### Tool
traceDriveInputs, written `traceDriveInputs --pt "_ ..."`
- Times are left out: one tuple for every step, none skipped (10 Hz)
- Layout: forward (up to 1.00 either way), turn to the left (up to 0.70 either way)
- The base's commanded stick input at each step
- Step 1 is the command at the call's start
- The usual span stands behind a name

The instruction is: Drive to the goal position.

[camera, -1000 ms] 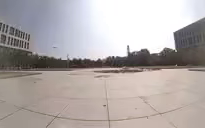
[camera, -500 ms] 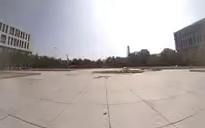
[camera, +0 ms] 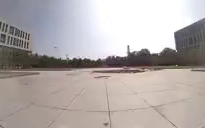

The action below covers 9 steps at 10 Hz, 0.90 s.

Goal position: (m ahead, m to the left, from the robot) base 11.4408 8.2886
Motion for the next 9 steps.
traceDriveInputs --pt "0.53 0.0" --pt "0.52 0.0" --pt "0.53 0.0" --pt "0.54 0.0" --pt "0.53 0.0" --pt "0.53 0.0" --pt "0.53 0.0" --pt "0.53 0.0" --pt "0.54 0.0"
